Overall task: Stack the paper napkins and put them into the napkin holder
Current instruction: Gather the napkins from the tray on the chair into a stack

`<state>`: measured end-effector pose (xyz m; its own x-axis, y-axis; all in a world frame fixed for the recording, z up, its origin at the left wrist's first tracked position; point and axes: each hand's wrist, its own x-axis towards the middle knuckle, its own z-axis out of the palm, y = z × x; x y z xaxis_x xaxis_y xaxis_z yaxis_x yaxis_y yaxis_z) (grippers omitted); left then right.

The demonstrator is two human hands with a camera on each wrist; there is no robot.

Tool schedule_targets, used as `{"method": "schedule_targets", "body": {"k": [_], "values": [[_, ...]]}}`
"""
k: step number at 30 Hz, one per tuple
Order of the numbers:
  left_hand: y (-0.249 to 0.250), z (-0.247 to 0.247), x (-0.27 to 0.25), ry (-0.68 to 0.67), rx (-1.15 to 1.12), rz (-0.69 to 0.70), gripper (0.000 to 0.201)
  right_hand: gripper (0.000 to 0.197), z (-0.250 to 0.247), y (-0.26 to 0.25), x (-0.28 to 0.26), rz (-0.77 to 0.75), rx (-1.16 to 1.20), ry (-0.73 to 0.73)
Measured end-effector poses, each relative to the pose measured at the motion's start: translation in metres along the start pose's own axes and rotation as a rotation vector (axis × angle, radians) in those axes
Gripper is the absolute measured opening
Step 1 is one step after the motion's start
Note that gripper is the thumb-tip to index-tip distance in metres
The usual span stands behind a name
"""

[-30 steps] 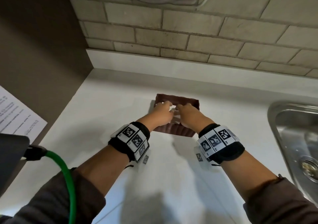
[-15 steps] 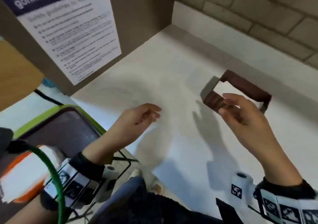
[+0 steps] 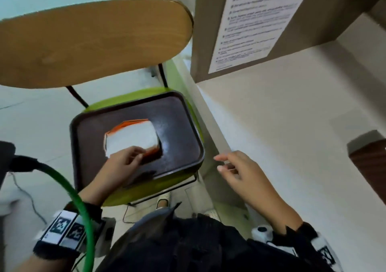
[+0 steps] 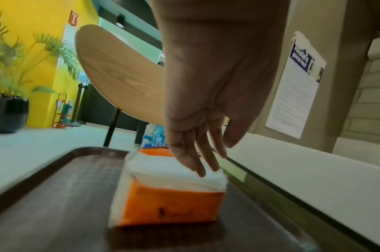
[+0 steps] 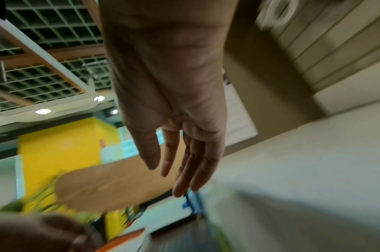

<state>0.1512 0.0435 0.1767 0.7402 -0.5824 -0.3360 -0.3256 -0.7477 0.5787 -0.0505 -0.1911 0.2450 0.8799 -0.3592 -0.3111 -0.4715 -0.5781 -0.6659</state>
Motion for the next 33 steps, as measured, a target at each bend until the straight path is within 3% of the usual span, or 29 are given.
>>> {"method": "schedule_targets", "body": {"k": [5,9,12,15,21,26,33], "values": [[-0.045,-0.016,0.038,0.087,0.238,0.129,0.025,0.034,0.068,-0.039,0.071,-0.181,-0.207,-0.186],[-0.059,-0.017,0.071,-0.08,0.335,0.167,0.033,0.049,0.131,-0.078,0.118,-0.273,-0.262,-0.305],[-0.065,-0.015,0.09,-0.15,0.386,0.142,0.047,0.051,0.157,-0.086,0.134,-0.196,-0.412,-0.375],[-0.065,-0.016,0.1,-0.219,0.368,0.083,0.063,0.044,0.163,-0.079,0.136,-0.104,-0.477,-0.299],[-0.07,-0.016,0.112,-0.201,0.346,0.065,0.075,0.043,0.165,-0.074,0.135,-0.031,-0.384,-0.213],[-0.07,-0.021,0.114,-0.206,0.254,0.091,0.075,0.036,0.158,-0.077,0.134,0.01,-0.3,-0.148],[-0.069,-0.027,0.113,-0.261,0.149,0.095,0.06,0.041,0.155,-0.077,0.138,0.103,-0.171,-0.113]]}}
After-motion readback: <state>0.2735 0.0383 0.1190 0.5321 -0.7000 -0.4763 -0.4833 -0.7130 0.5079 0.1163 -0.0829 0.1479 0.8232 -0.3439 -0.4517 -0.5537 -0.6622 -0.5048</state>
